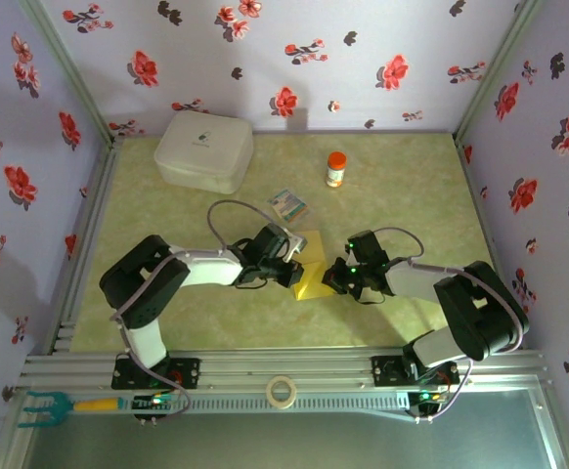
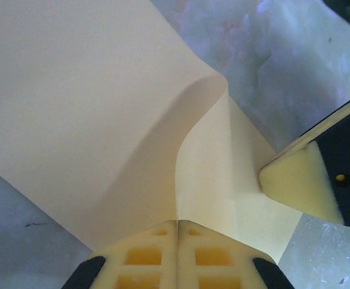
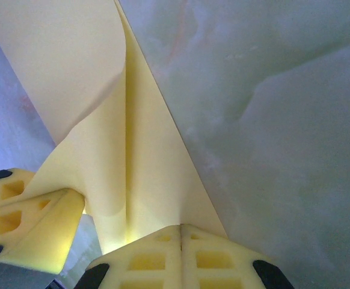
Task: Fold a paper plane with a square sheet of paper (pick it up from the middle)
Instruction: Fold the triangle a second time at the center of the table.
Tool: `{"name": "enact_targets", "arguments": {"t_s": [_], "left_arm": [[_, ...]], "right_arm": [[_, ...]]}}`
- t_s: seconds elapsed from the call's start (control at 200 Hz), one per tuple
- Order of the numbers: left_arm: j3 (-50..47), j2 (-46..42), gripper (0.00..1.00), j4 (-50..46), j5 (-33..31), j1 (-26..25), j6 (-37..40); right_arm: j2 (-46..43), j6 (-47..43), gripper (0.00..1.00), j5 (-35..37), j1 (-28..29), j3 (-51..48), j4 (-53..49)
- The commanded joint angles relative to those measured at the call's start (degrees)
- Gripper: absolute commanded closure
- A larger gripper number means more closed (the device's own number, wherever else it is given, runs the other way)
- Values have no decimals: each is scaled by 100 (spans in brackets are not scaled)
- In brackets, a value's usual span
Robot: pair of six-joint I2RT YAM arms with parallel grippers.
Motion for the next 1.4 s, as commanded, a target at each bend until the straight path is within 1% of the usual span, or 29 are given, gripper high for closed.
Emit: {"name": "enact_targets", "arguments": {"t_s": [0.0, 0.225, 0.365, 0.5, 0.615, 0.74, 0.965, 1.055, 1.125, 1.235, 1.4], "left_arm": [[182, 104, 99, -246, -138, 39, 200], [181, 100, 98, -301, -335, 49, 222], [215, 148, 98, -342, -319, 49, 222], [218, 258, 99, -362, -155, 49, 179], [218, 336, 99, -409, 48, 49, 85], [142, 349, 100, -436, 111, 49, -36], [39, 240, 100, -405, 175, -18, -371], [73, 225, 100, -388, 181, -88, -491], [94, 221, 100, -367, 157, -122, -575], [112, 212, 100, -325, 122, -135, -639], [154, 88, 100, -353, 12, -135, -553]], "right_arm": [[9, -114, 98, 227, 24, 27, -338], [2, -106, 98, 228, 21, 20, -336], [-1, -101, 98, 236, 19, 25, -338], [-25, -106, 97, 217, 24, 33, -303], [-102, -98, 94, 102, 18, 59, -171], [-265, -88, 90, 7, 21, 168, -139], [-424, 61, 89, -164, 36, 148, 28], [-298, 83, 90, -343, 60, 147, 195], [-171, 88, 94, -396, 96, 186, 218], [-24, 55, 97, -229, 107, 218, 36], [179, -148, 99, 46, 106, 238, -373]]}}
